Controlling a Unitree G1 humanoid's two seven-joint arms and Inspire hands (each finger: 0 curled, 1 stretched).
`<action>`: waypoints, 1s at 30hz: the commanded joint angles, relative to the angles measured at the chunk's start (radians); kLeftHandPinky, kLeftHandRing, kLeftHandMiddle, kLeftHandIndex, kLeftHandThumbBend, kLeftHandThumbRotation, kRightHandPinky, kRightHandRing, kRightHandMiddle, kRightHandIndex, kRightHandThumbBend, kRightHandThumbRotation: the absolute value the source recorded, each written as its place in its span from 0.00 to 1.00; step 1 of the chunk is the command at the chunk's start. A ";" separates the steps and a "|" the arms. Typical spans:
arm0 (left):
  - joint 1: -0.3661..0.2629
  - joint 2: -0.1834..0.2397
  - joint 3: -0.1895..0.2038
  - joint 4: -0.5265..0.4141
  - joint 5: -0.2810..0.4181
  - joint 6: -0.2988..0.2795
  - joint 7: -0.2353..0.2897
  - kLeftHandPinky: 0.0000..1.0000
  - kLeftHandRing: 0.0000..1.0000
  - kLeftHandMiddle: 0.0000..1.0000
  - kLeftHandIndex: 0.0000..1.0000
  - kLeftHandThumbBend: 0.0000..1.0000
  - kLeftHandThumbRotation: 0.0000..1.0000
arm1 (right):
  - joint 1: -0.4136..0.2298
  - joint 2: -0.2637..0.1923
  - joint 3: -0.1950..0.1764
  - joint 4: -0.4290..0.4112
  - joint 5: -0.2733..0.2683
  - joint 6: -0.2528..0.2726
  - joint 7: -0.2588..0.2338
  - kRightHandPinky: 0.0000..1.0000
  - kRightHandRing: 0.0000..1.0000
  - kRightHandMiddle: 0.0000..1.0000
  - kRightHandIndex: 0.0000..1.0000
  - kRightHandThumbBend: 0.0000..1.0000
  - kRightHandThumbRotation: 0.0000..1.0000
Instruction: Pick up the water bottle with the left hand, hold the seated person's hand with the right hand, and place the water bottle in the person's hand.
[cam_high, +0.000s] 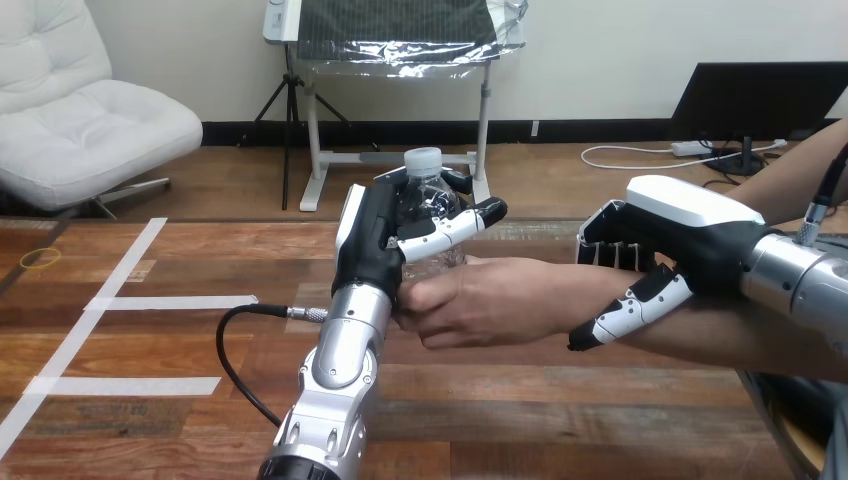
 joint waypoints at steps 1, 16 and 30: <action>-0.047 -0.065 -0.053 -0.071 0.007 -0.028 -0.020 0.30 0.34 0.40 0.45 0.69 0.00 | -0.016 0.012 0.001 0.030 -0.009 0.018 -0.013 0.29 0.35 0.41 0.43 0.89 0.35; -0.043 -0.057 -0.053 -0.082 0.002 -0.032 -0.028 0.30 0.35 0.41 0.45 0.69 0.00 | -0.010 0.011 -0.001 0.048 -0.005 0.005 -0.017 0.28 0.33 0.40 0.43 0.89 0.35; -0.030 -0.054 -0.039 -0.096 -0.039 -0.036 -0.063 0.32 0.39 0.45 0.48 0.72 0.07 | -0.007 0.008 -0.003 0.055 0.005 -0.003 -0.003 0.28 0.33 0.39 0.43 0.88 0.35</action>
